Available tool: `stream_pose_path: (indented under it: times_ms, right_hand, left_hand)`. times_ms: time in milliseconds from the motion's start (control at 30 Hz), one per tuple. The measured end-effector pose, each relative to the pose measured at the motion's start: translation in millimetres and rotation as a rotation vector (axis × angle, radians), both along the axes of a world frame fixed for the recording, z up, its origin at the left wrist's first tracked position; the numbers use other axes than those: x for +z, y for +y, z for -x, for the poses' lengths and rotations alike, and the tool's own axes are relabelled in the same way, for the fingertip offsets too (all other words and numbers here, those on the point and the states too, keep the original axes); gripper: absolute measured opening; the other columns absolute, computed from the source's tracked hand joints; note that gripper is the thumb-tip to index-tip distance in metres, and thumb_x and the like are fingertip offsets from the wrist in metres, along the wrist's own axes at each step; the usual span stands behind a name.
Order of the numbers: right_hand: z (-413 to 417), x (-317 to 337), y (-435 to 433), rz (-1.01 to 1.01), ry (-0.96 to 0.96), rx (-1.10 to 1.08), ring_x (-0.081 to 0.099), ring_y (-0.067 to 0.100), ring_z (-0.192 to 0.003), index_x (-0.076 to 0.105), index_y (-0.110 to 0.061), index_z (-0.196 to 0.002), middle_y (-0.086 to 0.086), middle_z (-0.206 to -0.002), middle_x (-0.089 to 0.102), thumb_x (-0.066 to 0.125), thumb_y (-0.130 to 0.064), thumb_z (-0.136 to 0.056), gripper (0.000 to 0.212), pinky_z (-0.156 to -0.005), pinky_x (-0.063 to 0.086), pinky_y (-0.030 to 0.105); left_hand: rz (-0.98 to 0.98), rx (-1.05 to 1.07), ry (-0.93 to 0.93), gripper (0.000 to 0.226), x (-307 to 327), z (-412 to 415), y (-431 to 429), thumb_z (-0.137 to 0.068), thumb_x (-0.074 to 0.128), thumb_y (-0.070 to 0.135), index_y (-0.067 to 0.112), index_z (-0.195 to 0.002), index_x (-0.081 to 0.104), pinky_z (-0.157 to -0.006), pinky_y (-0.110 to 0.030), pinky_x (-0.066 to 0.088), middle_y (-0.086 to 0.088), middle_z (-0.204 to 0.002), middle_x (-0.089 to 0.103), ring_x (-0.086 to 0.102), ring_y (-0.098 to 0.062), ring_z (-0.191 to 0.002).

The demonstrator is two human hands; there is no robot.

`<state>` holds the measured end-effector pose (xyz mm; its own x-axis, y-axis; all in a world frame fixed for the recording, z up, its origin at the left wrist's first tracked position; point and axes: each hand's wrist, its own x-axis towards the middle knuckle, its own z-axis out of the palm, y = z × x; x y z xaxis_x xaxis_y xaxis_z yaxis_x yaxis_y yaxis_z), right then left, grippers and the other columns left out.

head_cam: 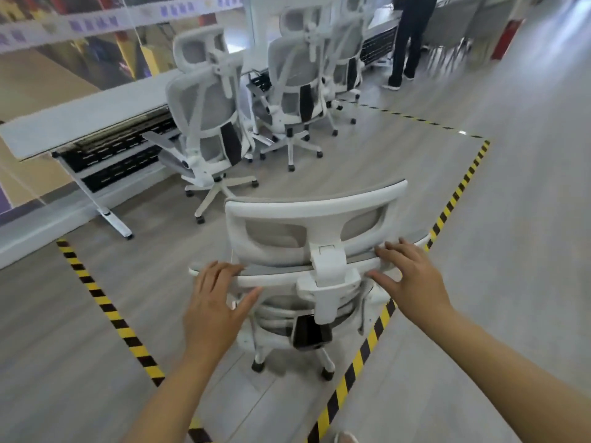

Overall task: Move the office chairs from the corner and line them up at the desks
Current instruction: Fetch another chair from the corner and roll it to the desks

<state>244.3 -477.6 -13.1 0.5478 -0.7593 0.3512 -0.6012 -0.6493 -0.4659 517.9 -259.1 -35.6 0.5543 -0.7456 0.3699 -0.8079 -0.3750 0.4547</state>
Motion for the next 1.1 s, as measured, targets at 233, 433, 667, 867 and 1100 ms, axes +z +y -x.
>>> stream_pose_path:
  times_ms: [233,433,667,867,1100]
  right_hand:
    - [-40.2,19.4,-182.4,-0.121,0.065,0.011,0.051,0.027,-0.109,0.066,-0.018,-0.114,-0.001,-0.109,0.06,0.076,-0.038,-0.08,0.041,-0.086,0.044,0.035]
    - [-78.9,22.0,-341.9,-0.132,0.042,-0.063,0.05,0.025,-0.105,0.066,-0.017,-0.113,-0.001,-0.107,0.058,0.075,-0.039,-0.08,0.041,-0.089,0.043,0.036]
    - [-118.1,40.9,-512.3,-0.223,0.076,-0.175,0.054,0.019,-0.099,0.063,-0.019,-0.116,-0.005,-0.113,0.054,0.07,-0.044,-0.083,0.042,-0.08,0.043,0.03]
    - [-147.6,51.5,-637.6,-0.289,0.07,-0.289,0.055,0.021,-0.1,0.062,-0.022,-0.108,-0.006,-0.111,0.054,0.069,-0.04,-0.085,0.03,-0.076,0.044,0.033]
    - [-161.7,52.5,-806.3,-0.273,0.08,-0.348,0.055,0.023,-0.096,0.063,-0.02,-0.108,-0.002,-0.109,0.055,0.069,-0.037,-0.085,0.03,-0.079,0.047,0.038]
  left_hand:
    - [-0.041,-0.08,0.085,0.06,17.1,-46.3,-193.7,-0.08,0.048,0.069,0.021,-0.114,0.058,-0.093,-0.029,0.034,0.005,-0.117,0.053,0.044,-0.022,-0.121]
    - [-0.035,-0.132,0.15,0.069,18.0,-92.1,-371.9,-0.076,0.046,0.073,0.02,-0.118,0.055,-0.094,-0.029,0.03,0.007,-0.117,0.043,0.033,-0.011,-0.116]
    - [-0.028,-0.24,0.167,0.053,11.6,-147.7,-583.1,-0.083,0.057,0.061,0.024,-0.121,0.053,-0.104,-0.035,0.033,0.005,-0.122,0.044,0.033,-0.02,-0.127]
    - [-0.121,-0.316,0.063,0.061,21.2,-185.6,-739.8,-0.082,0.042,0.074,0.028,-0.121,0.052,-0.11,-0.045,0.029,0.009,-0.118,0.048,0.039,-0.018,-0.122]
    - [-0.085,-0.367,-0.013,0.063,17.4,-209.8,-928.2,-0.082,0.042,0.077,0.025,-0.116,0.055,-0.106,-0.055,0.033,0.008,-0.112,0.054,0.046,-0.02,-0.114]
